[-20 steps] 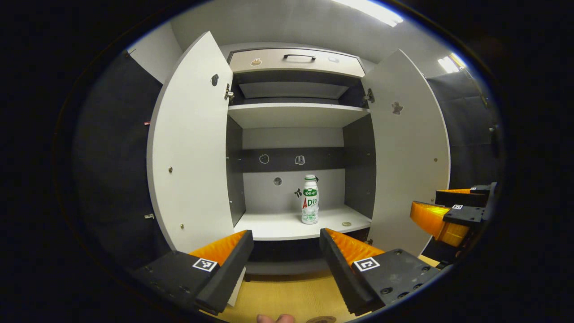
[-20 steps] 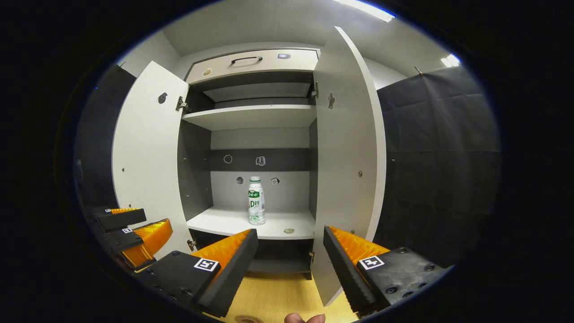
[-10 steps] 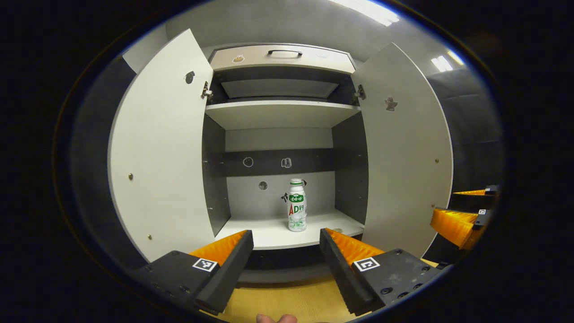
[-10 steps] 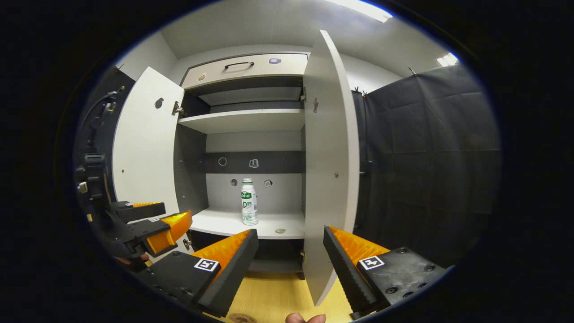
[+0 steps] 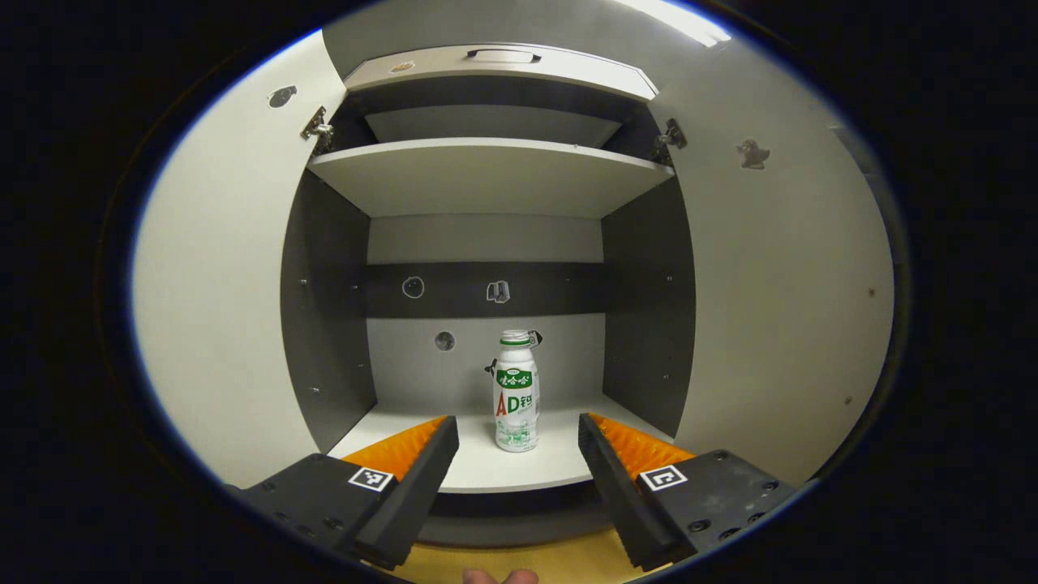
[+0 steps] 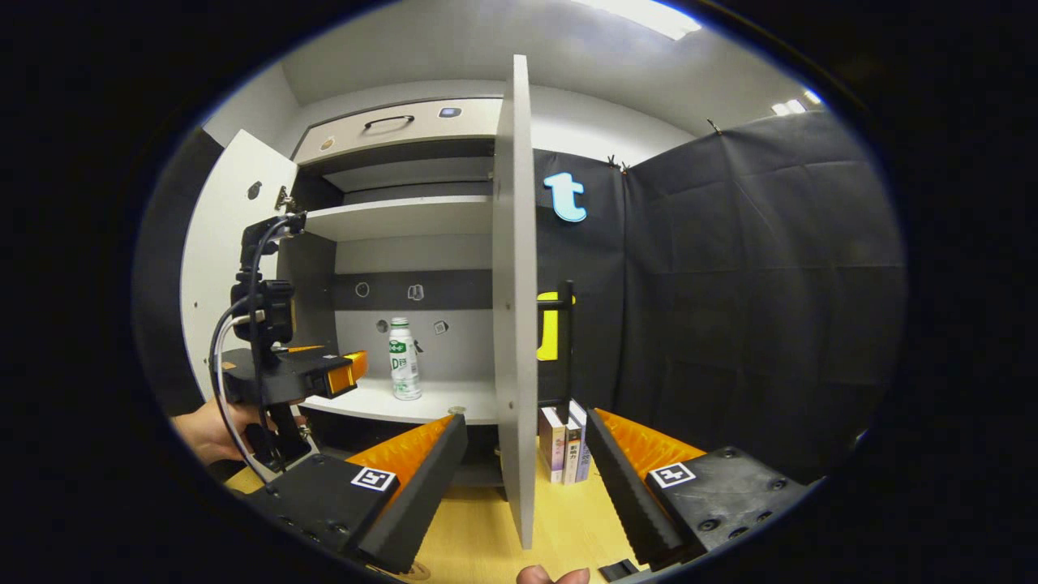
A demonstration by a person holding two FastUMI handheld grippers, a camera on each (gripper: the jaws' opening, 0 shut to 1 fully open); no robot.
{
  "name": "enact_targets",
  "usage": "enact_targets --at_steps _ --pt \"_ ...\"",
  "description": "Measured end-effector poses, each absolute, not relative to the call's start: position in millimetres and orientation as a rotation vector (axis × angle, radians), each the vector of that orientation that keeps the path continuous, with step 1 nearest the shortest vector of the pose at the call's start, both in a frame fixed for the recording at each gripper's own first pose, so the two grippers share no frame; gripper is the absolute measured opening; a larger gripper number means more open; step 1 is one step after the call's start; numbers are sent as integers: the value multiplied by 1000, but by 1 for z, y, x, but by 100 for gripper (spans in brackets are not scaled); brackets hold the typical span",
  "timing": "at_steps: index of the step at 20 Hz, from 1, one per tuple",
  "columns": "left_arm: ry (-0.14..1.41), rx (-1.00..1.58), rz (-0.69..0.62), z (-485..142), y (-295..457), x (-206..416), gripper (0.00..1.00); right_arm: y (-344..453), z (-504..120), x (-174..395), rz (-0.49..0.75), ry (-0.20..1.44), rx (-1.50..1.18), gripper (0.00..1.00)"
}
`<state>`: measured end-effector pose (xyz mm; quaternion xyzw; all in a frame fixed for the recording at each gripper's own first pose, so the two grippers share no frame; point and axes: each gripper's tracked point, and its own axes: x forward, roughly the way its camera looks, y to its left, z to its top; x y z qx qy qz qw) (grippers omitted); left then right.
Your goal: Grasp the bottle in the cabinet with the left hand and place it on the coaster, then close the right door with the right hand and the left door with the left hand.
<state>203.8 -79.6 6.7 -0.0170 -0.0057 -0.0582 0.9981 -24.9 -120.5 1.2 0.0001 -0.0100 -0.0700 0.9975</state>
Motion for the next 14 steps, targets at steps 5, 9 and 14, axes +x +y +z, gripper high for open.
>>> enact_targets --at_steps 5,9,14 --pt "9 1 -96 -5 -86 277 94 -155 0 -20 -173 -23 -1 97" --pt "23 26 -58 -21 -88 325 95 -182 -4 -16 -196 -22 0 97" --pt "51 21 -30 -43 -90 365 95 -204 -12 -16 -200 -9 15 98"
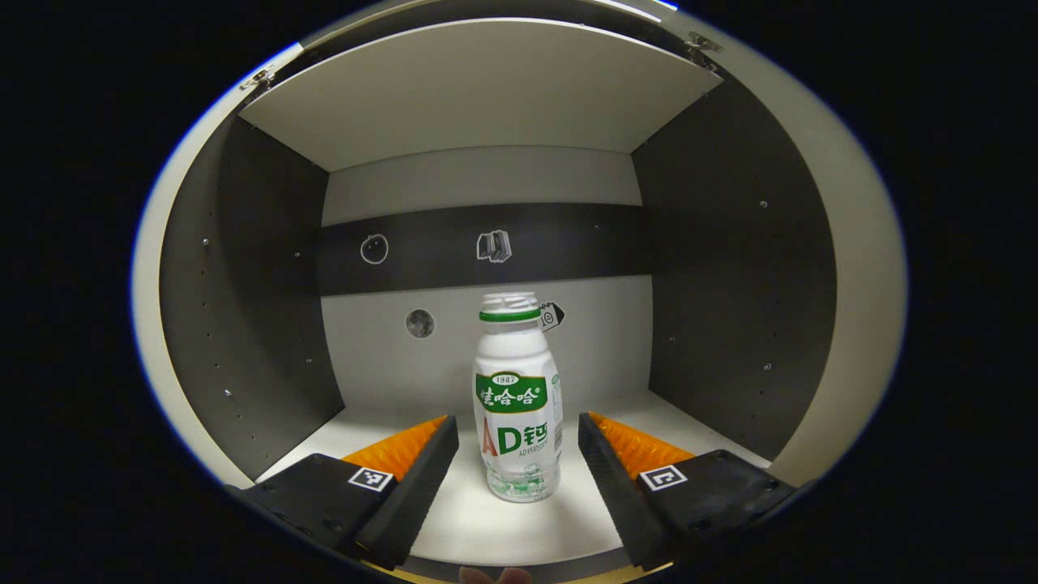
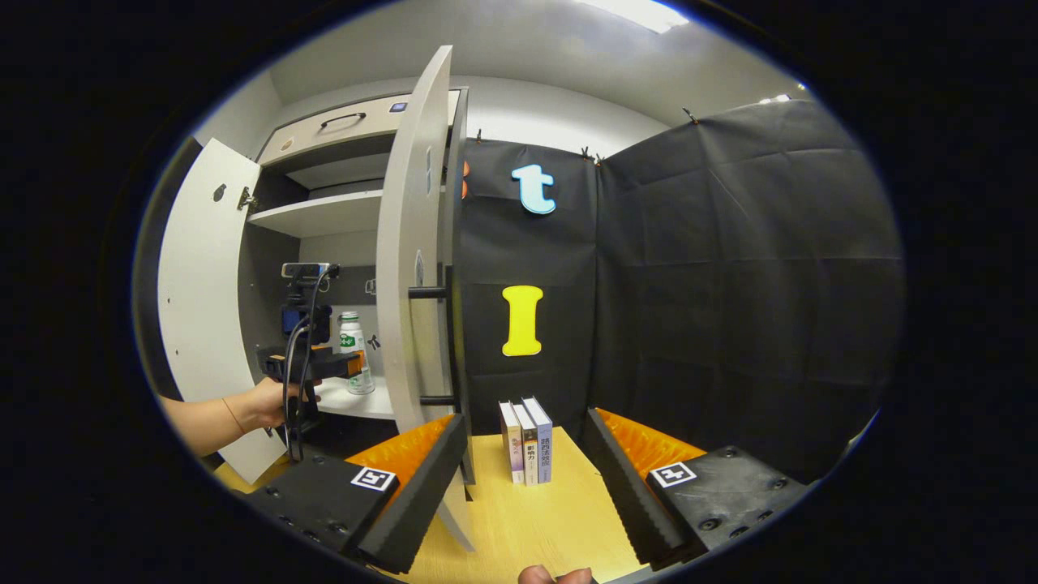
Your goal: Grasp the bottle in the cabinet with the left hand and place it on the coaster, then close the right door with the right hand and the left door with the left hand.
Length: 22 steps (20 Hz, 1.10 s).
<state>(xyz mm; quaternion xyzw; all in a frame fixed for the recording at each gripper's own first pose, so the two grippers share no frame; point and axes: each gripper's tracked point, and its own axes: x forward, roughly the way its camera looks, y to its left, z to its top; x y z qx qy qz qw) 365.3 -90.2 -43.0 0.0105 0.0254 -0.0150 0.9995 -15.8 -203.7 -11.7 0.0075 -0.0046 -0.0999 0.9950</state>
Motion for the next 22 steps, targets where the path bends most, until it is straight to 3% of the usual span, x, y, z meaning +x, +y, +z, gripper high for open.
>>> enact_targets --at_steps 6,9,13,22 --pt "46 28 -18 -48 -88 392 95 -223 -13 -4 -225 -1 29 98" --pt "41 19 -17 -48 -91 392 83 -226 -13 0 -225 -8 29 98" --pt "31 11 -27 -39 -88 383 82 -219 -14 1 -207 -7 22 98" --pt "-26 5 -102 -4 -78 272 81 -188 -7 -2 -157 -34 42 94"
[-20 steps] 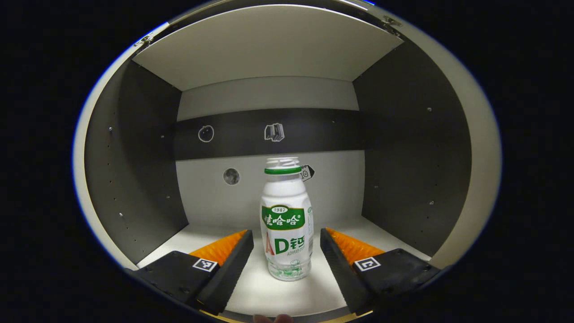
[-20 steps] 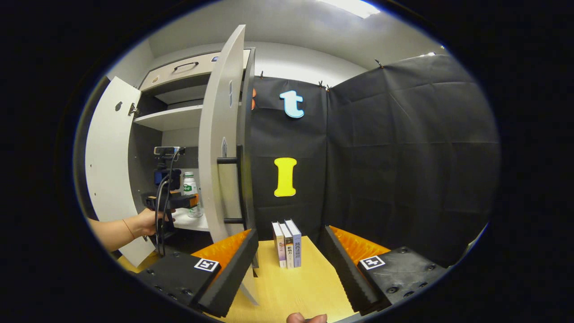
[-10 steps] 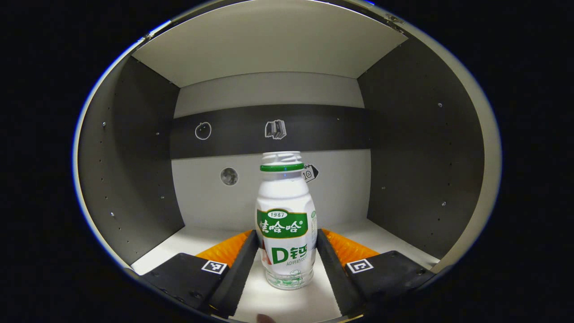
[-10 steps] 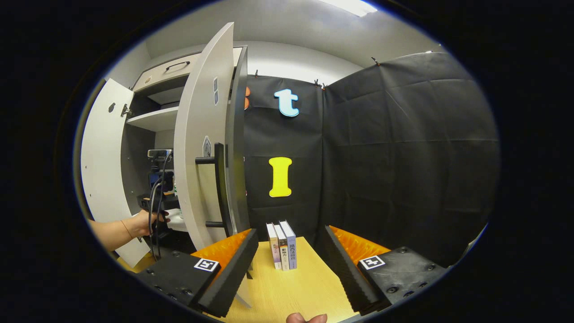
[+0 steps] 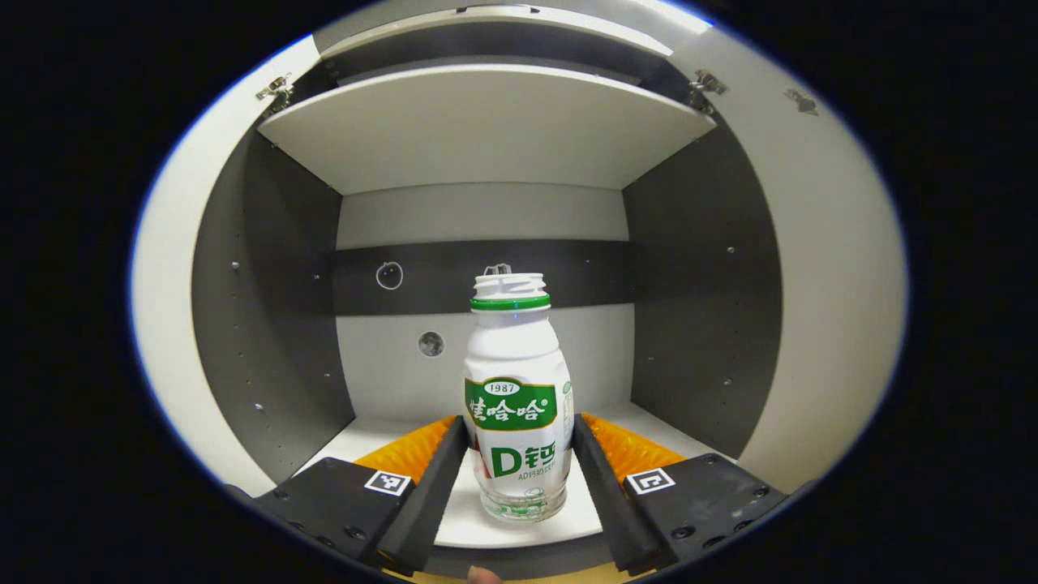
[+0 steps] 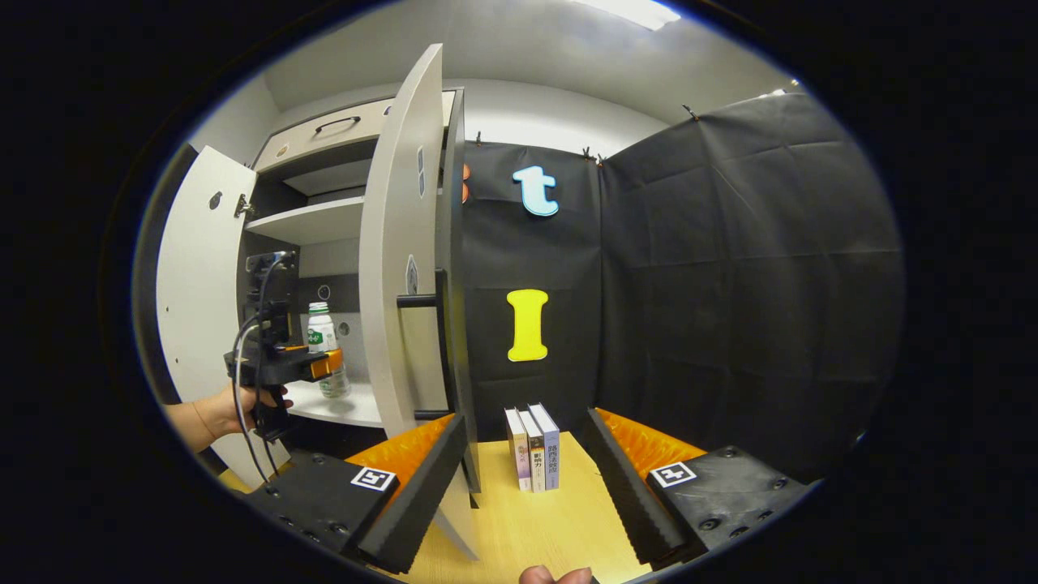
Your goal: Grasp the bottle in the cabinet with the left hand and place it on the coaster, then close the right door with the right hand and the left door with the left hand.
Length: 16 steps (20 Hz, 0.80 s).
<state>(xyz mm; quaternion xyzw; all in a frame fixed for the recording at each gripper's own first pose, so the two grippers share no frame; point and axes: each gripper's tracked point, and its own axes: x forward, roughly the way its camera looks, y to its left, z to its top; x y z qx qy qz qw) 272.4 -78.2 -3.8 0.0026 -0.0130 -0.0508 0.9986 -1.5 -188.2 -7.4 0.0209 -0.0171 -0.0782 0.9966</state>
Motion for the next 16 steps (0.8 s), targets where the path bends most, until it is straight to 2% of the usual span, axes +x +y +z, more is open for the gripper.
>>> enact_targets --at_steps 1,7,12,16 --pt "-33 -3 -112 -2 -78 256 81 -186 -7 -3 -153 -40 47 98" --pt "-94 60 -142 -6 -77 161 81 -172 -1 -15 -146 -95 29 98" --pt "-74 36 -178 -44 -92 94 81 -154 3 -21 -122 -102 31 98" --pt "-75 2 -200 -78 -97 52 81 -157 5 -20 -152 -124 24 98"
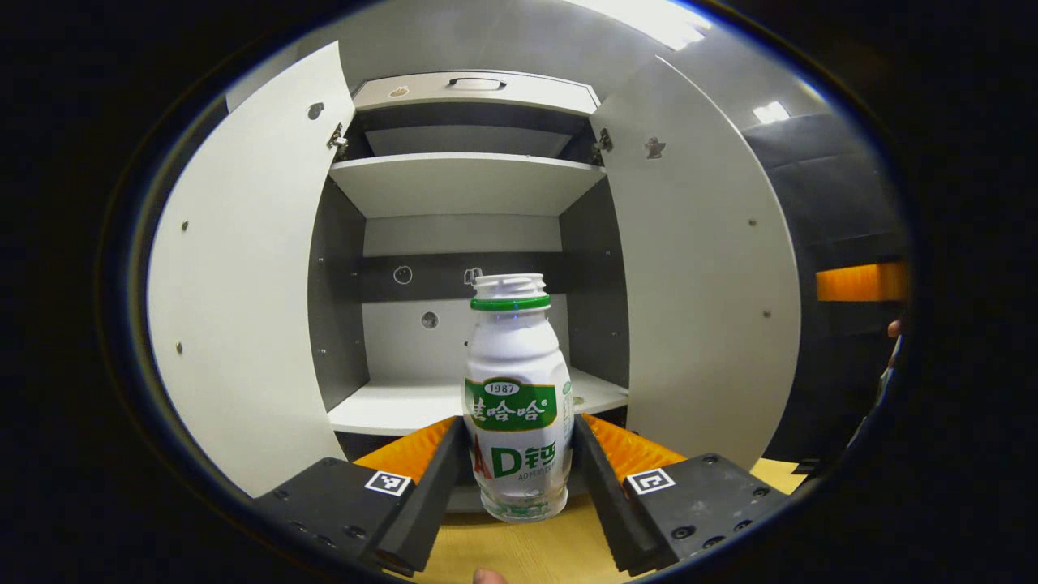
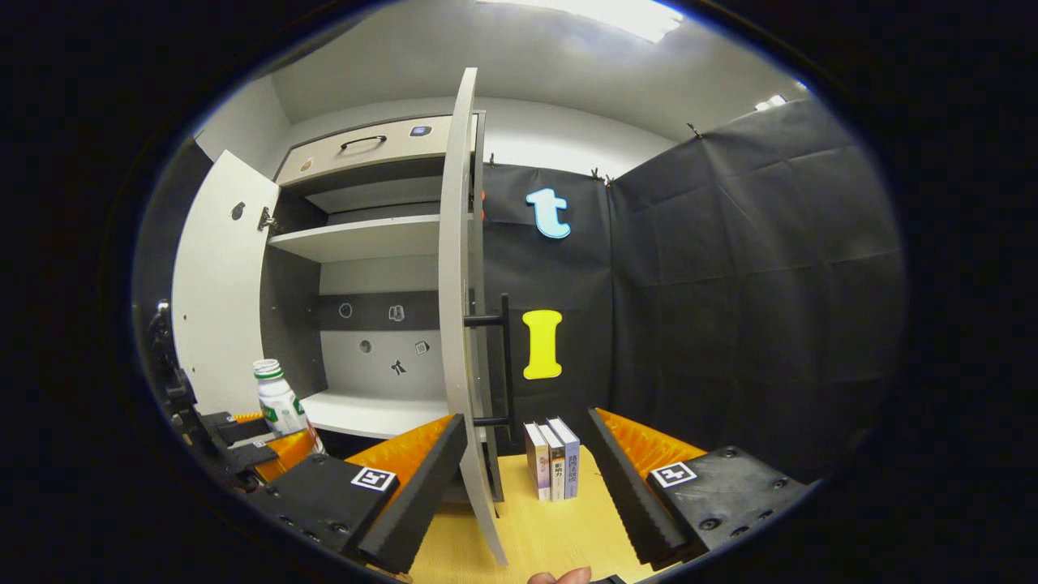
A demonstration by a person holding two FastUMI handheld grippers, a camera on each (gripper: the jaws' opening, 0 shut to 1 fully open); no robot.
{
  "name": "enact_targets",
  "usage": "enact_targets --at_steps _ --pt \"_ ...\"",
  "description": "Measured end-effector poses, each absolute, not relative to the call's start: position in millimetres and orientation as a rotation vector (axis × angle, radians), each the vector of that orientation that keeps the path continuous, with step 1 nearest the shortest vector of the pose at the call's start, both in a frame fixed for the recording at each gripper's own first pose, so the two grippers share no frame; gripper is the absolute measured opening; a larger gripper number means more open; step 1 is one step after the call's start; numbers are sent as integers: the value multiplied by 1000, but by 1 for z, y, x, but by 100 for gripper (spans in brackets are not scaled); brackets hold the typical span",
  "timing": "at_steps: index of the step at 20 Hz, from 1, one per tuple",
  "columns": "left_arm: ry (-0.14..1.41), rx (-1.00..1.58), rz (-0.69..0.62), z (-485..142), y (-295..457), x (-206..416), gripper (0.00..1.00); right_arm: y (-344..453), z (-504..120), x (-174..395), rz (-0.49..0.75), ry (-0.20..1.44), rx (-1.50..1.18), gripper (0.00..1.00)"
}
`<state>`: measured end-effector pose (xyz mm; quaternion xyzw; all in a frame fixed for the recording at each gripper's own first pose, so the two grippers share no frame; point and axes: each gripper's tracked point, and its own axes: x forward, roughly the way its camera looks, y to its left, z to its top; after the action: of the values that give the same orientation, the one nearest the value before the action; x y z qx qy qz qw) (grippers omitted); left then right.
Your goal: Grasp the bottle in the cabinet with the left hand and place it on the coaster, then close the right door with the right hand and the left door with the left hand.
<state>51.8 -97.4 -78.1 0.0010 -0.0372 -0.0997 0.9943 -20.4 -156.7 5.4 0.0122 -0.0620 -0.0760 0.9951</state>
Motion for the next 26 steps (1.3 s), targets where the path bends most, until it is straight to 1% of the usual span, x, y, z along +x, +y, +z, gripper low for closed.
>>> enact_targets --at_steps 4,9,14,19,22,26 --pt "-48 -40 -219 -128 -96 13 82 -156 12 -19 -165 -163 -3 98" --pt "36 -20 -245 -212 -98 -20 82 -160 17 -11 -205 -173 -25 97" --pt "78 -44 -307 -276 -109 -39 81 -164 16 -7 -198 -161 -4 97" --pt "139 -22 -309 -334 -112 -45 82 -176 9 -5 -217 -140 -1 97" --pt "155 -41 -299 -353 -108 -45 82 -178 3 -9 -220 -119 -26 97" --pt "137 -65 -310 -359 -110 -44 82 -173 -2 -12 -212 -101 -64 97"
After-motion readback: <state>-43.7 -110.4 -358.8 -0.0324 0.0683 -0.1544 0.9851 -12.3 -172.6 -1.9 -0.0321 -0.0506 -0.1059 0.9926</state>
